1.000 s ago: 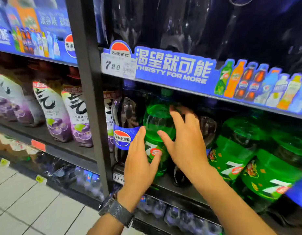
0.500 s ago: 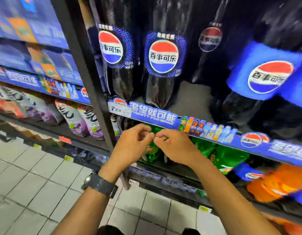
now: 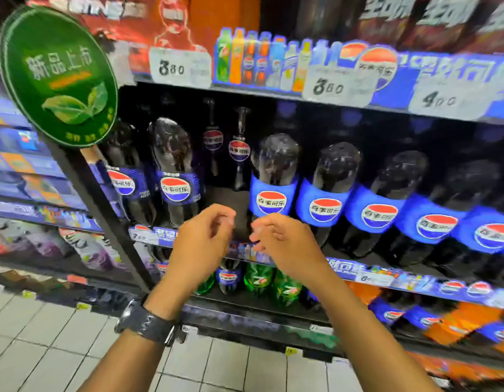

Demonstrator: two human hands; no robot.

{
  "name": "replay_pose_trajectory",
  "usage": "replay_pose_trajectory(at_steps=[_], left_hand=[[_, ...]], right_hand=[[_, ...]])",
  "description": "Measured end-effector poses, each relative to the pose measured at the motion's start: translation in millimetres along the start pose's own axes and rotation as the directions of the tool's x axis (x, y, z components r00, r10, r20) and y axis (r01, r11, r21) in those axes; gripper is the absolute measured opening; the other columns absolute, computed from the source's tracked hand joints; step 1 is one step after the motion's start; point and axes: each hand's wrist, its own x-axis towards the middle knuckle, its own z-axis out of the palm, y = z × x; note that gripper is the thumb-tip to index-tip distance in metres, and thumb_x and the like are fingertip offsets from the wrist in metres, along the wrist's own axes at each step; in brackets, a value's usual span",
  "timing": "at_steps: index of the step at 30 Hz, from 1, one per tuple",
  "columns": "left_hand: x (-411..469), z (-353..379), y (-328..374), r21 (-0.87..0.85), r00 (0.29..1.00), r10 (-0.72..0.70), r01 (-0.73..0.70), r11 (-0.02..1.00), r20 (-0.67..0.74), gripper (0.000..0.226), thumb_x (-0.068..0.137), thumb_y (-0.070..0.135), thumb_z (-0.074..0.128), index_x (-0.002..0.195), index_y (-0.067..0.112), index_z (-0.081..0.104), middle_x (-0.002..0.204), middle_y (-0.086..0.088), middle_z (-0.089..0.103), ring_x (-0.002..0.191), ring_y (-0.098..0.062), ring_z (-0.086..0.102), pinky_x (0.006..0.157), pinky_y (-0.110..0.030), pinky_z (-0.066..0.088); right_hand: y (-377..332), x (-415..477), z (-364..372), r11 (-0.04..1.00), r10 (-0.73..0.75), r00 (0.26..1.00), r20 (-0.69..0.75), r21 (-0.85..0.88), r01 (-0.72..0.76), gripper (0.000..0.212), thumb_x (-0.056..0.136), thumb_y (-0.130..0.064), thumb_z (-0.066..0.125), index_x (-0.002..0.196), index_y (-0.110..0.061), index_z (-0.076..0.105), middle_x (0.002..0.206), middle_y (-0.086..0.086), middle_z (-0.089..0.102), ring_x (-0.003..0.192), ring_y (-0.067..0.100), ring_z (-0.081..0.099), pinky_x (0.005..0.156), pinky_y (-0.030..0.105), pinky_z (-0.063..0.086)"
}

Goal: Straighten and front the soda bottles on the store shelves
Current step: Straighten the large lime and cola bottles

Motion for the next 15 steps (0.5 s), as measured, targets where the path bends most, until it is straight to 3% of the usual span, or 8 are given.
replay_pose_trajectory(at_steps=[6, 10, 15], left_hand=[[-12, 20, 105, -0.092, 0.983, 0.181, -0.182, 0.979, -0.017, 0.013, 0.088, 0.039, 0.053, 0.096, 0.036, 0.062, 0.081, 0.001, 0.069, 0.070, -0.022, 0.064, 0.065, -0.041, 0.055], [-5, 42, 155, -0.174, 0.961, 0.276, -0.271, 0.947, 0.004, 0.019, 0.094, 0.017, 0.058, 0.093, 0.035, 0.064, 0.081, 0.005, 0.070, 0.064, -0.008, 0.063, 0.062, -0.015, 0.049], [-17, 104, 184, -0.302, 0.947, 0.280, -0.223, 0.927, 0.160, 0.021, 0.092, 0.006, 0.056, 0.092, 0.026, 0.065, 0.079, -0.003, 0.070, 0.063, -0.006, 0.063, 0.058, -0.008, 0.047]], right_hand=[[-26, -37, -111, 0.980, -0.007, 0.991, -0.131, 0.196, 0.032, 0.016, 0.095, -0.007, 0.049, 0.088, -0.008, 0.064, 0.074, 0.009, 0.067, 0.055, 0.015, 0.059, 0.055, 0.030, 0.049], [-36, -72, -168, 0.966, -0.113, 0.946, -0.303, 0.190, 0.176, 0.018, 0.097, -0.002, 0.045, 0.091, -0.006, 0.062, 0.070, 0.008, 0.065, 0.052, 0.015, 0.055, 0.052, 0.027, 0.044], [-11, -128, -217, 0.967, 0.007, 0.895, -0.447, 0.230, 0.107, 0.016, 0.096, -0.003, 0.047, 0.091, -0.009, 0.061, 0.071, 0.007, 0.063, 0.052, 0.016, 0.050, 0.051, 0.023, 0.042]])
